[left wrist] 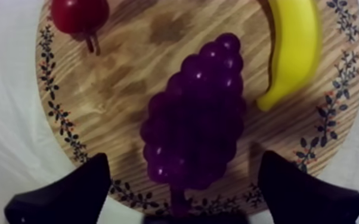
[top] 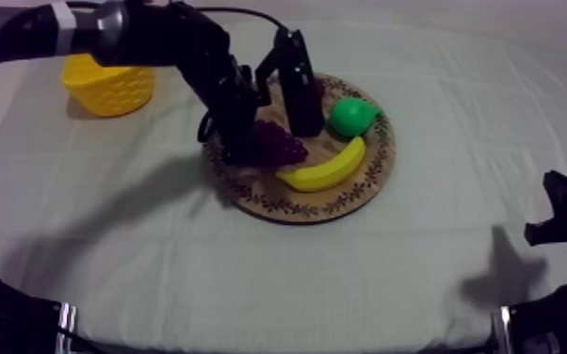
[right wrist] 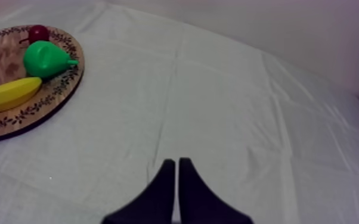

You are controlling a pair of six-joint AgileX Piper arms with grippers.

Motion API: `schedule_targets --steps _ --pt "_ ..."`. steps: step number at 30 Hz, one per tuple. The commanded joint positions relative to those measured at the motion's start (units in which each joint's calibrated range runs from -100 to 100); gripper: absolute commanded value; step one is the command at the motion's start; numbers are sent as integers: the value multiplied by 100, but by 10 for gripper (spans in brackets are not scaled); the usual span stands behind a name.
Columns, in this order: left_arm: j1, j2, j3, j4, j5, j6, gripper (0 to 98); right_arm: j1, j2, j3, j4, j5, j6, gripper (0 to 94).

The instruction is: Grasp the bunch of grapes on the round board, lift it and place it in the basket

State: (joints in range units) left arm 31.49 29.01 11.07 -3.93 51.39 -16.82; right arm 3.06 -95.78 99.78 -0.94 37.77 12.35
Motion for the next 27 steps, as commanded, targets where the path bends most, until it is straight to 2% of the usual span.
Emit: schedule_targets --steps 1,27 --pt "-7 142 -78 13 2 -12 928 1 2 -1 -1 -3 -2 3" --pt "-64 1114 -1104 119 572 -92 930 1 2 -1 -1 -3 -2 3"
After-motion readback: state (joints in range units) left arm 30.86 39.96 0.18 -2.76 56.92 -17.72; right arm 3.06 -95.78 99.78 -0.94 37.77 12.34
